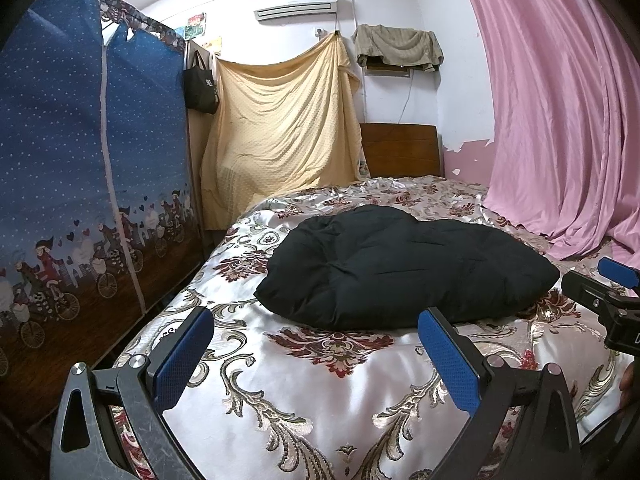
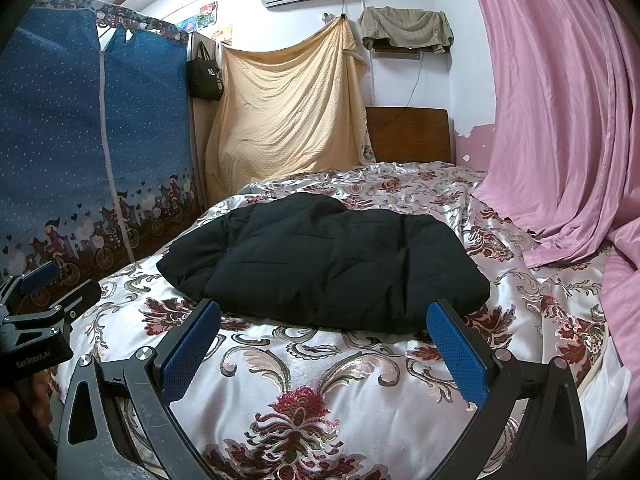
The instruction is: Fold large clothes
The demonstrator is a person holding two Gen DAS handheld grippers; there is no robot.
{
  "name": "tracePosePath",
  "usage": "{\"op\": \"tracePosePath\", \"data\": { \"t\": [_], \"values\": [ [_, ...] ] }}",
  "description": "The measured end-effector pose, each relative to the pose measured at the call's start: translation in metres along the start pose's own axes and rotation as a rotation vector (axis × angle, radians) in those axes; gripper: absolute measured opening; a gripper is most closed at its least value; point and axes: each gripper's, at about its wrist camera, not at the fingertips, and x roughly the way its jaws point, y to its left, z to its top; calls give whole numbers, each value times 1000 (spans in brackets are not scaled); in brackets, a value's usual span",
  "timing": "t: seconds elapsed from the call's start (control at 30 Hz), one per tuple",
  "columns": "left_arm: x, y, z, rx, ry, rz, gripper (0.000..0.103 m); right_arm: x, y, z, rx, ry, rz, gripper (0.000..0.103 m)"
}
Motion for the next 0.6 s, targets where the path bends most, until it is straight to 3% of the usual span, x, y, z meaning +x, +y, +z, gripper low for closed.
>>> {"op": "tracePosePath", "data": {
  "t": [0.6],
  "values": [
    [-4, 4, -1, -40, 5, -1, 103, 0, 4, -1, -3, 3, 5, 101]
  ]
}}
